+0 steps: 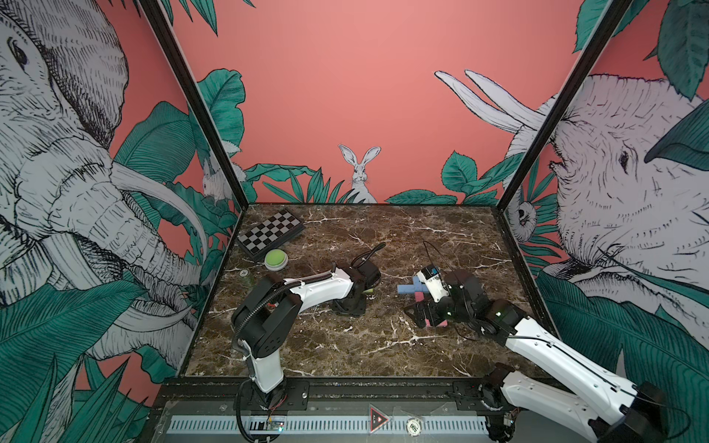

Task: Assemble the letter t with building blocks
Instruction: Assemble the building block at the center of the board.

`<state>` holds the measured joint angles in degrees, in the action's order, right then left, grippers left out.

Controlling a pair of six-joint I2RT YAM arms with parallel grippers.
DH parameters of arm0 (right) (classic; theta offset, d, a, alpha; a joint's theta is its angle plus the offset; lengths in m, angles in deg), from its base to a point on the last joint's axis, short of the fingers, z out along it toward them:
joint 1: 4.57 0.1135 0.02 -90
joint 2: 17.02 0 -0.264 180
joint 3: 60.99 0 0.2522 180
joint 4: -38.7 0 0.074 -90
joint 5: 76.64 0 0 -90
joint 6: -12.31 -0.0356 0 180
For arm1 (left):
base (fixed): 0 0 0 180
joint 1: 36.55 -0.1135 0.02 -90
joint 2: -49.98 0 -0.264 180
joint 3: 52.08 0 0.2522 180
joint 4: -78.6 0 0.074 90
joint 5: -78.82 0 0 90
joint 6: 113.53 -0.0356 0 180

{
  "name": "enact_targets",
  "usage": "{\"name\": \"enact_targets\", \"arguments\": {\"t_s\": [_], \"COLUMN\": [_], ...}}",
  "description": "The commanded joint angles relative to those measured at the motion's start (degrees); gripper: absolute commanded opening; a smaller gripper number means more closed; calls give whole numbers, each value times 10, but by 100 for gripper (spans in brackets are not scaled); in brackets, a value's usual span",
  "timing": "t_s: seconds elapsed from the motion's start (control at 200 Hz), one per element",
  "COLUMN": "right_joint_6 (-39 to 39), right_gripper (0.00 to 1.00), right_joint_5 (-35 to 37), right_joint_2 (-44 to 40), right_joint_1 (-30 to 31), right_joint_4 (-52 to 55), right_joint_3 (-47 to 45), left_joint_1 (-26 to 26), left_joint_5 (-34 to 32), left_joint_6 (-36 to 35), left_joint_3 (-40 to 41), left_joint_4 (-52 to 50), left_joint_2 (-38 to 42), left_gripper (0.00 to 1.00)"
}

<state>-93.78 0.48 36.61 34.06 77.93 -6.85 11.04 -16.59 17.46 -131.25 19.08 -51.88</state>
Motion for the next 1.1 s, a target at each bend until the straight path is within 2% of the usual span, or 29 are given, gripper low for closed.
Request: {"name": "enact_targets", "arguments": {"t_s": [0.0, 0.115, 0.405, 1.095], "right_joint_6": [-3, -3, -6, -1], "right_gripper": [99, 98, 98, 98], "right_joint_5": [-5, -5, -10, -10], "right_joint_2": [-5, -5, -6, 0], "right_joint_1": [0, 0, 0, 0], "right_joint_4": [-12, -11, -11, -11], "right_joint_3": [5, 3, 1, -2], "left_joint_1": [3, 3, 3, -2], "left_joint_5": [-5, -5, -20, -58], "left_joint_6": [9, 9, 3, -13], "left_joint_3": [-10, -11, -28, -47], "left_joint_4": [-6, -1, -8, -3], "left_joint_2": [-1, -3, -11, -50], "left_gripper": [40, 48, 50, 35]}}
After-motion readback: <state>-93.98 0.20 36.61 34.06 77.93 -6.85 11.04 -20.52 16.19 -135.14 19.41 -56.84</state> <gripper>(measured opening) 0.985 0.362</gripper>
